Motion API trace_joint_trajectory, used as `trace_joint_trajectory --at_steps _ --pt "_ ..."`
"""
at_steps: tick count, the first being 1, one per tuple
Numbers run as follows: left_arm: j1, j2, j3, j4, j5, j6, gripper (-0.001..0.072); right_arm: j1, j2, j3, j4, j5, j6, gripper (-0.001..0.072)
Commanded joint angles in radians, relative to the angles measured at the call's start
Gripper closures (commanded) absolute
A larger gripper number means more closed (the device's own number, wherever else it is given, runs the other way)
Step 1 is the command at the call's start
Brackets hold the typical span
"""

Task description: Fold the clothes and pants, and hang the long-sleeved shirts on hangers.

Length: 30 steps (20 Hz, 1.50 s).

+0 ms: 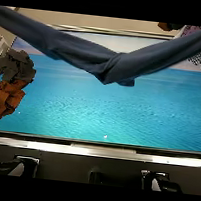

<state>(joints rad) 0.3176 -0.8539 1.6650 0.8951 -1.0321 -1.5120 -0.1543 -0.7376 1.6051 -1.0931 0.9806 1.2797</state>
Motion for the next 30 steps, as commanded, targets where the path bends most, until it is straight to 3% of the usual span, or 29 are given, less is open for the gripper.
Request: trace_joint_trajectory --at_steps 1,3,6,10,13,16,20,25,26,27,28,30 --pt "0.001 0.122 0.089 0.223 0.065 -0.192 0.0694 0.001 0.135 0.062 -0.225 -0.047 0.039 0.0689" --pt "0.001 0.164 0.089 0.301 0.074 -0.24 0.0693 0.001 0.174 0.062 -0.28 -0.043 0.123 0.0689" --pt "0.001 0.164 0.087 0.31 0.067 -0.243 0.0693 0.001 0.163 0.061 -0.256 0.05 0.257 0.0689" --pt "-0.035 0.012 0.085 0.298 -0.044 -0.208 0.0694 0.001 0.0 0.061 -0.117 0.375 0.383 0.0689" --pt "-0.121 -0.23 0.075 0.299 -0.117 -0.156 0.0693 0.003 -0.207 0.026 0.02 0.57 0.399 0.0688" --pt "-0.188 -0.523 0.071 0.299 -0.075 -0.141 0.0693 0.003 -0.394 -0.086 0.06 0.526 0.353 0.0688" --pt "-0.267 -0.866 0.072 0.274 -0.036 -0.142 0.0692 0.003 -0.597 -0.242 0.068 0.325 0.338 0.0688" --pt "-0.317 -1.061 0.072 0.201 -0.053 -0.141 0.0687 0.003 -0.765 -0.276 0.068 0.246 0.335 0.0689" --pt "-0.309 -1.058 0.072 0.201 -0.065 -0.142 0.0594 0.003 -0.777 -0.276 0.064 0.24 0.331 0.0689" --pt "-0.293 -1.043 0.074 0.201 -0.096 -0.141 0.0367 0.003 -0.78 -0.276 0.053 0.237 0.324 0.0689" --pt "-0.272 -1.019 0.074 0.206 -0.134 -0.14 0.0186 0.003 -0.779 -0.276 0.041 0.233 0.313 0.0689" --pt "-0.218 -0.941 0.074 0.25 -0.231 -0.137 0.0154 0.003 -0.779 -0.276 0.029 0.251 0.302 0.0689"
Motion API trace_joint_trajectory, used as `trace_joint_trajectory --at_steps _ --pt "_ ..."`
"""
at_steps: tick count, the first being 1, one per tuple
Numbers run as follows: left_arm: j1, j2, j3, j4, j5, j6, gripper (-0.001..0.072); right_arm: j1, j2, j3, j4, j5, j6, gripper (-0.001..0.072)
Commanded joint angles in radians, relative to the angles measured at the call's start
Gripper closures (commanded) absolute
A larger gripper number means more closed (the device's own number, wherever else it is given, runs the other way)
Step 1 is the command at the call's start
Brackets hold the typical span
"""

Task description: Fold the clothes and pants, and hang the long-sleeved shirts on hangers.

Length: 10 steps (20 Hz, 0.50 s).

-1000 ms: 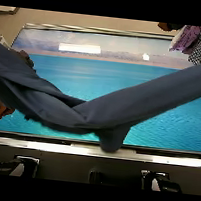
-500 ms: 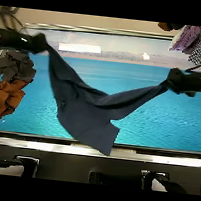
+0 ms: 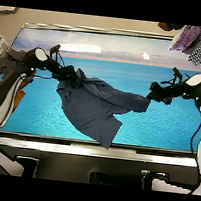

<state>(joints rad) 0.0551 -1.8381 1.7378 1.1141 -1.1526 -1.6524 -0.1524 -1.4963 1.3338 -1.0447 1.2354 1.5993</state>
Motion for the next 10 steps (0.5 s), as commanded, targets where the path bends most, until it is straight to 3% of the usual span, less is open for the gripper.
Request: trace_joint_trajectory --at_steps 1,3,5,7,10 --pt "0.072 0.09 -0.001 0.074 -0.169 0.003 0.0156 0.001 -0.019 -0.005 -0.022 0.007 -0.023 0.0688" --pt "0.121 0.197 -0.076 0.148 -0.259 -0.006 0.0165 0.001 -0.016 -0.005 -0.023 0.029 -0.04 0.0688" --pt "0.158 0.345 -0.282 0.134 -0.251 -0.009 0.0165 0.001 -0.014 -0.005 -0.032 0.066 -0.031 0.0688" --pt "0.169 0.518 -0.569 0.016 -0.155 -0.01 0.0165 0.001 -0.012 -0.005 -0.034 0.095 -0.032 0.0688" --pt "0.147 0.722 -0.979 -0.275 0.044 -0.004 0.0166 0.001 -0.012 -0.005 -0.033 0.101 -0.032 0.0688"
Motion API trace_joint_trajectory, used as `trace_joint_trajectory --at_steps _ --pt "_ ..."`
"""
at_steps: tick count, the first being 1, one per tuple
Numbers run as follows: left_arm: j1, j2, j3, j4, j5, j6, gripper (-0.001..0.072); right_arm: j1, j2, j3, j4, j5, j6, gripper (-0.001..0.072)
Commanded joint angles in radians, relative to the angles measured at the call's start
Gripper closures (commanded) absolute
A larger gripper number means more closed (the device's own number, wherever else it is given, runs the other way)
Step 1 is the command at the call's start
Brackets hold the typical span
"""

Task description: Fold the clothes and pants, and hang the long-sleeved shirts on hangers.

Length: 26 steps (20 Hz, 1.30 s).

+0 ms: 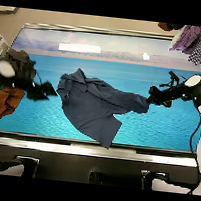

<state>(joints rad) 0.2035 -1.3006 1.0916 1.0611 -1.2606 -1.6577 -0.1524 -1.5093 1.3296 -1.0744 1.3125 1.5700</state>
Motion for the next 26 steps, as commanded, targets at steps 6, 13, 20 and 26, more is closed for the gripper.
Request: trace_joint_trajectory --at_steps 6,13,20,26 --pt "-0.227 0.244 -0.688 -0.408 0.467 0.019 0.0175 0.001 0.001 0.0 -0.003 0.037 -0.002 0.0688" --pt "-0.388 0.143 -0.684 -0.527 0.663 0.02 0.0281 0.001 0.001 0.0 -0.003 0.056 0.023 0.0688" --pt "-0.387 0.109 -0.663 -0.696 0.667 0.137 0.0671 0.001 0.006 0.0 0.005 0.079 0.022 0.0688" --pt "-0.239 0.136 -0.448 -0.689 0.459 0.257 0.0695 0.001 0.168 0.028 0.05 -0.03 -0.126 0.069"
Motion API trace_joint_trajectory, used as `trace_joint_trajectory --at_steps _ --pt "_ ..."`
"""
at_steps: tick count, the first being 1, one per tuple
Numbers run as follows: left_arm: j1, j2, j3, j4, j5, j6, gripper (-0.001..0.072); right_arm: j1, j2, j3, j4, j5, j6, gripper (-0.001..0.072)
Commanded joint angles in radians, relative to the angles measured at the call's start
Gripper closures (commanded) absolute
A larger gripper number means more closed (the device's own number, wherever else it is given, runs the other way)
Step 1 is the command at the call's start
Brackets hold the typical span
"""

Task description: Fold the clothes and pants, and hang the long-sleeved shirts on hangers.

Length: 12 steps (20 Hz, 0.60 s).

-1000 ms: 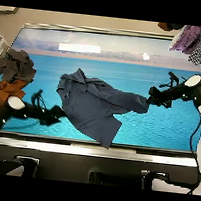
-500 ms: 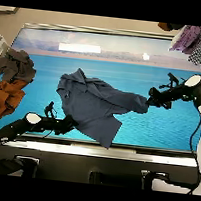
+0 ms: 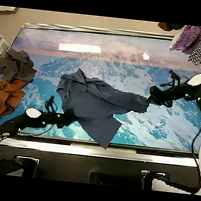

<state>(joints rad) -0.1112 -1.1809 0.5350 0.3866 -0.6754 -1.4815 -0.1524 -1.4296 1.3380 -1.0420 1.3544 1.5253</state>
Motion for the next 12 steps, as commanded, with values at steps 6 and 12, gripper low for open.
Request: trace_joint_trajectory --at_steps 6,12 --pt "0.26 0.146 0.685 0.411 -0.325 -0.084 0.0695 0.001 0.46 0.262 -0.029 -0.292 -0.109 0.069" --pt "0.274 0.346 1.134 0.797 -0.353 -0.285 0.0694 0.001 0.805 0.418 -0.286 -0.505 -0.083 0.069"
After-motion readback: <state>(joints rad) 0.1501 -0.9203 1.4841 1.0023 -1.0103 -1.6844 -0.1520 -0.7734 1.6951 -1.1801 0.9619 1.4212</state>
